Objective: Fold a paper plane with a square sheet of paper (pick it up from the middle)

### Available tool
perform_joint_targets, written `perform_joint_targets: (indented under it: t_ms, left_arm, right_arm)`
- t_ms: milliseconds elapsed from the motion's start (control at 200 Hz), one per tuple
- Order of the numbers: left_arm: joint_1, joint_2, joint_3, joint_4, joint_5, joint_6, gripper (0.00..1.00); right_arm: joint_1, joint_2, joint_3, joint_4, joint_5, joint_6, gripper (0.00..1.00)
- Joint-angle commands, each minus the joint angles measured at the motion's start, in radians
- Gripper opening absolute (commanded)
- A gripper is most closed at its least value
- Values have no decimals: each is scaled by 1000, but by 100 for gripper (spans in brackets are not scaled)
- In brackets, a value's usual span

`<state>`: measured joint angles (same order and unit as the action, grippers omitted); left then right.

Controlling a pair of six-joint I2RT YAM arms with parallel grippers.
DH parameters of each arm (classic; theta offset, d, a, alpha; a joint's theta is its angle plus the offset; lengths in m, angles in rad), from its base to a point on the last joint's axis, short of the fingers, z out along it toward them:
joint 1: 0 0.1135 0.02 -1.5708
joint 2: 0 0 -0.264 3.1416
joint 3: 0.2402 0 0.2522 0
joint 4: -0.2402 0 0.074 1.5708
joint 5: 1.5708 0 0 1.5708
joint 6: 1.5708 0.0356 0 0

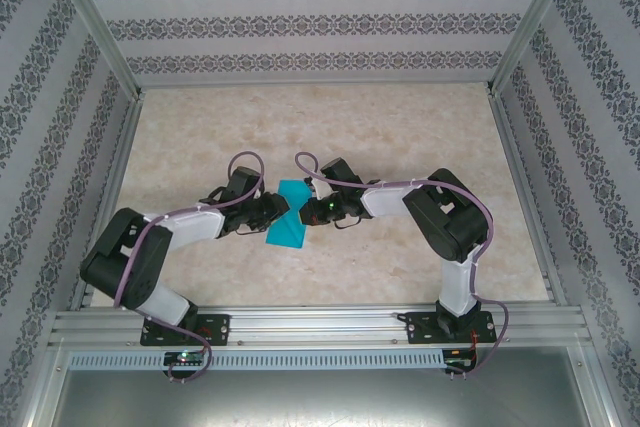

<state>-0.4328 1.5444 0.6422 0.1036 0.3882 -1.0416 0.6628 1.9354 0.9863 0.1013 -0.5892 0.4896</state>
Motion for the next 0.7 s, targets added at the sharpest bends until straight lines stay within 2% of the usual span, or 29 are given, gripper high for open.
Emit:
perform_joint_targets:
  t_ms: [0, 240, 545, 639, 694]
  left_arm:
    - [-11, 28, 18, 54, 2, -34, 33]
    - [-11, 22, 23, -38, -59, -20, 29]
    - [-12, 67, 34, -37, -50, -26, 24]
    - [-11, 65, 35, -41, -55, -24, 24]
    - [-11, 66, 34, -42, -56, -26, 24]
  right_arm:
    - [-8, -2, 13, -5, -14, -22, 2]
    - [-7, -7, 13, 7, -24, -8, 4]
    - [-8, -55, 0, 19, -30, 25, 10]
    - [-13, -78, -31, 67, -39, 72, 20]
    - [-13, -88, -48, 98, -55, 105, 22]
